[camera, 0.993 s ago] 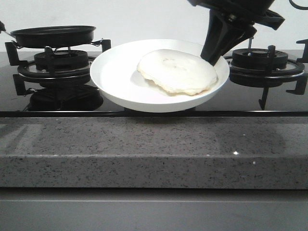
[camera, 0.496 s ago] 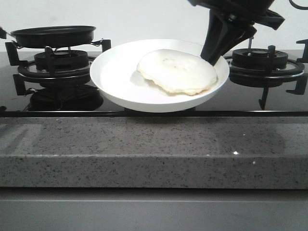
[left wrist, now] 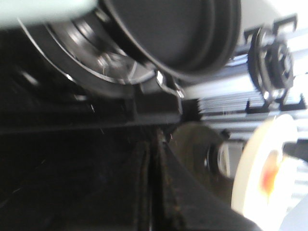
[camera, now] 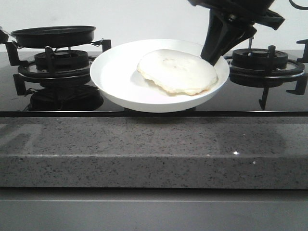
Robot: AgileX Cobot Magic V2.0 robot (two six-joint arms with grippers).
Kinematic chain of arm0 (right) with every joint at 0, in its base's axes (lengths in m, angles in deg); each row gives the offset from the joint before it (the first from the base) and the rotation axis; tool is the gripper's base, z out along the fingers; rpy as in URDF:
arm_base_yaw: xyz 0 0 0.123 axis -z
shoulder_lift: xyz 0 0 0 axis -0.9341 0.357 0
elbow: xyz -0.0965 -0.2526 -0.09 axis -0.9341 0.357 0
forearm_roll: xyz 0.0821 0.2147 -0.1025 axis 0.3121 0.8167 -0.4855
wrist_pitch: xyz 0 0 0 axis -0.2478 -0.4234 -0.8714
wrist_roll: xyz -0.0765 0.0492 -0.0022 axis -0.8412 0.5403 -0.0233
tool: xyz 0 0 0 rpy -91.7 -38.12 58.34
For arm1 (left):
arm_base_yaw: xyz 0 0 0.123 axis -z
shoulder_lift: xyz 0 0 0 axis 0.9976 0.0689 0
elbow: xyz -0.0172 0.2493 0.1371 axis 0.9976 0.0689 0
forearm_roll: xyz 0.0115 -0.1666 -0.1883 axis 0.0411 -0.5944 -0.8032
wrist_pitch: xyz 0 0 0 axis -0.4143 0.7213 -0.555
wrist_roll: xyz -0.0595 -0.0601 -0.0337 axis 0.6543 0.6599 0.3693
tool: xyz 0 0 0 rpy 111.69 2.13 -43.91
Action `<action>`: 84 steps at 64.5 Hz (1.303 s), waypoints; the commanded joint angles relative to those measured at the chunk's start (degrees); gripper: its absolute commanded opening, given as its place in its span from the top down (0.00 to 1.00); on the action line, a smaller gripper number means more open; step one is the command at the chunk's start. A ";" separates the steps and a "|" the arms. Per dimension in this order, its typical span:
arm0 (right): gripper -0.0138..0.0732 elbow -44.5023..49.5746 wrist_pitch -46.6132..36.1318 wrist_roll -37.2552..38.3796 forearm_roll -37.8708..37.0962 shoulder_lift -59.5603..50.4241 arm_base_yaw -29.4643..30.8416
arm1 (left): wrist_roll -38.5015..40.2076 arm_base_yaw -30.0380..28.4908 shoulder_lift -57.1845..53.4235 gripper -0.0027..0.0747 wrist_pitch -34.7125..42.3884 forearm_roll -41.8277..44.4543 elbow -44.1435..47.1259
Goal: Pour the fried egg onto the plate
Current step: 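Lower the empty pan back onto its burner with the left gripper, then lower the plate with the egg onto the stove with the right gripper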
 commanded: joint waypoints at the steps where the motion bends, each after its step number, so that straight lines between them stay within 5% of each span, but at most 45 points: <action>1: 0.91 -1.37 -2.28 -0.23 1.40 -2.95 0.09 | 2.93 2.09 -5.70 0.99 -0.94 1.16 -1.80; 18: 0.91 -1.37 -2.28 -0.23 1.40 -2.95 0.09 | 18.27 11.03 -16.87 0.99 12.10 27.81 -1.80; 35: 0.91 -1.37 -2.28 -0.23 1.40 -2.95 0.09 | 31.97 22.23 -26.01 0.99 16.18 52.45 0.29; 56: 0.91 -1.37 -2.28 -0.23 1.40 -2.95 0.09 | 32.33 32.14 -43.00 0.99 36.00 53.62 19.17; 84: 0.91 -1.37 -2.60 -0.23 1.40 -2.94 0.09 | 32.33 32.96 -68.81 0.99 52.89 53.63 42.12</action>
